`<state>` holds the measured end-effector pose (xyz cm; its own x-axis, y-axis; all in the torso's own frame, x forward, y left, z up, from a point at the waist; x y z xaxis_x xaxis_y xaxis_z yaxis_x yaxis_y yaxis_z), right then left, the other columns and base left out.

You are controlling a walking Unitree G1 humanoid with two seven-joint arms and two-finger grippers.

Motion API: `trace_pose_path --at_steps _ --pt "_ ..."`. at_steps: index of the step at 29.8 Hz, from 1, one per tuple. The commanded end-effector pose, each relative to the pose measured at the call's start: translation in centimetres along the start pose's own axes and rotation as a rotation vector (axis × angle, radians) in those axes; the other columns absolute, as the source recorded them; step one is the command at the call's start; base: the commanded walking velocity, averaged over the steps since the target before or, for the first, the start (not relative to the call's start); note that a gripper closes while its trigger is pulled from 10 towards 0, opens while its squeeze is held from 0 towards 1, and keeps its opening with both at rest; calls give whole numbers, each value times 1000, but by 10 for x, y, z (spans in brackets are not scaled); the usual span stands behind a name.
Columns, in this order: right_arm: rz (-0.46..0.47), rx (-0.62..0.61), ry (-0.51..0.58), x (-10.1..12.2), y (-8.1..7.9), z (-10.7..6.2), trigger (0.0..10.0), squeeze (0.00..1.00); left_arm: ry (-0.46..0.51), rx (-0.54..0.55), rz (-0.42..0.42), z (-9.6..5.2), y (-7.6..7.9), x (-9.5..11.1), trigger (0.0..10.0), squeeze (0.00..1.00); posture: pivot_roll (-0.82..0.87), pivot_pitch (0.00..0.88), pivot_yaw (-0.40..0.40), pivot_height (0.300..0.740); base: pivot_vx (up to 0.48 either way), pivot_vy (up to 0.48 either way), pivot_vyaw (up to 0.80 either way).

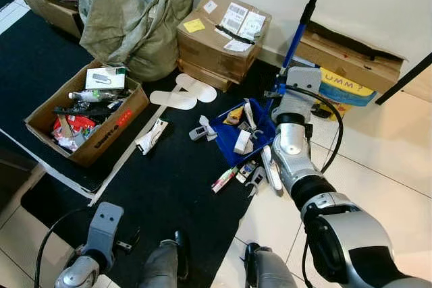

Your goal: Sweep floor

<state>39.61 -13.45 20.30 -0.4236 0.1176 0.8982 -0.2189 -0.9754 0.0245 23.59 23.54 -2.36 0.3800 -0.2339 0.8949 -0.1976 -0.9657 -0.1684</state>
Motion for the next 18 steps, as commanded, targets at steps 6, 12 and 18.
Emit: trace_pose_path --at_steps 6,12,18 --pt "152 80 -200 -29 -23 -24 10000 0 -57 -7 7 -8 0 -14 10000 0 116 412 79 740 0 0 0" --pt "226 192 -239 -28 -33 -23 10000 0 -68 5 -9 -2 3 -12 10000 0 72 358 61 740 0 0 0" --pt "274 211 -260 -28 -37 -22 10000 0 -73 13 -24 2 7 -10 10000 0 52 305 47 740 0 0 0"
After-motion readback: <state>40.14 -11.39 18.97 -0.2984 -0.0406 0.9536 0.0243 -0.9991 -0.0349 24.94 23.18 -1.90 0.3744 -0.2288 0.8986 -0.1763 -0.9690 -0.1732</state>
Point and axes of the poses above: a point about 5 cm out from each wrist's last joint towards the gripper, its own z axis pointing out of the wrist towards the gripper, its own x axis along the axis of the wrist's last joint, y = z × x, the point moved 1 cm from there along z, pointing out of the wrist towards the gripper
